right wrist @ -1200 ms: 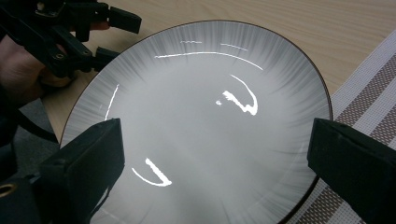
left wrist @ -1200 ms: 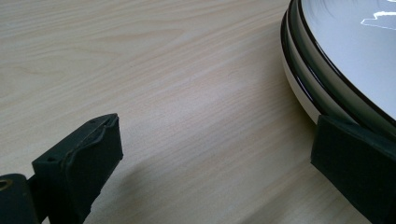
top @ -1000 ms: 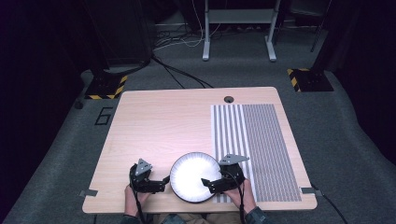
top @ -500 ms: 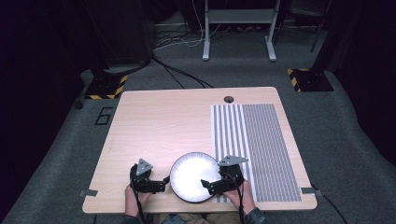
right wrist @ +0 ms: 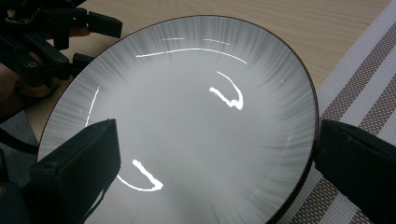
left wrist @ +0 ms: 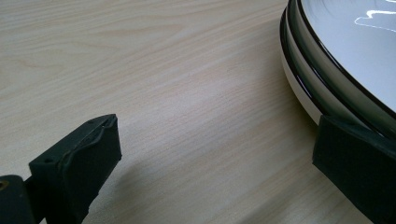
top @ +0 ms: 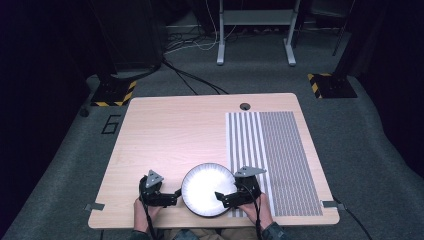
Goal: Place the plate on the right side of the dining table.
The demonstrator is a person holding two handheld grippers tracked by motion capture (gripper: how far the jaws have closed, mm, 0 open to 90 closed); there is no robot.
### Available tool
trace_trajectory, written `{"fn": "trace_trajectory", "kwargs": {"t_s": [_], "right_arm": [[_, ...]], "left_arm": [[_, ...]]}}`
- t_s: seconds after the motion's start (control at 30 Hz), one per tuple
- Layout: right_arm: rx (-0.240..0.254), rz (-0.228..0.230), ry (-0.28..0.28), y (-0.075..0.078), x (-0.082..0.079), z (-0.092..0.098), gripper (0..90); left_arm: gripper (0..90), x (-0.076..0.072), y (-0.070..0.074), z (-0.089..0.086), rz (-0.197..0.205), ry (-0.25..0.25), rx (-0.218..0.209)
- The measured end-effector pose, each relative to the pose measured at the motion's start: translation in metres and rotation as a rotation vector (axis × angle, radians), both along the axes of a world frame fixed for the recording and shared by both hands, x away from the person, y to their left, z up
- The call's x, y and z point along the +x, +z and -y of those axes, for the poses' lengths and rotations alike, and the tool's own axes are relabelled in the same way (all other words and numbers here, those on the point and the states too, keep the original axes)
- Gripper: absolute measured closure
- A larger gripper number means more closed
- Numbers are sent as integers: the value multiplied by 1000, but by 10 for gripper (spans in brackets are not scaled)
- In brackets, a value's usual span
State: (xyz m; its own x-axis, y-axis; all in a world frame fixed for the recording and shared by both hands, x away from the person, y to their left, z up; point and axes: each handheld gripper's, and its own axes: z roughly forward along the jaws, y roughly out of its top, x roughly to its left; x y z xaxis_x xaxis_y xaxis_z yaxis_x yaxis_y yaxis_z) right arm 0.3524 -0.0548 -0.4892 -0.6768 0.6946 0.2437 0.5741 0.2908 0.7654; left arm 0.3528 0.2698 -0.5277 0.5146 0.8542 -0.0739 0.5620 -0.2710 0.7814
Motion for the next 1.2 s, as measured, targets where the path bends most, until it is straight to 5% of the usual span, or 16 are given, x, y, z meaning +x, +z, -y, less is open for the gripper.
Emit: {"fn": "trace_trajectory", "kwargs": {"t_s": [0.57, 0.9, 1.2], "right_arm": [[-21, 2, 14, -8, 0, -14, 35], [-56, 25, 7, -12, 3, -20, 76], [-81, 31, -3, -18, 4, -24, 148]], "left_arm": [[4, 0, 0, 0, -12, 12, -10], [0, 0, -2, -9, -86, 87, -120], [0, -8, 25, -20, -60, 141, -128]]}}
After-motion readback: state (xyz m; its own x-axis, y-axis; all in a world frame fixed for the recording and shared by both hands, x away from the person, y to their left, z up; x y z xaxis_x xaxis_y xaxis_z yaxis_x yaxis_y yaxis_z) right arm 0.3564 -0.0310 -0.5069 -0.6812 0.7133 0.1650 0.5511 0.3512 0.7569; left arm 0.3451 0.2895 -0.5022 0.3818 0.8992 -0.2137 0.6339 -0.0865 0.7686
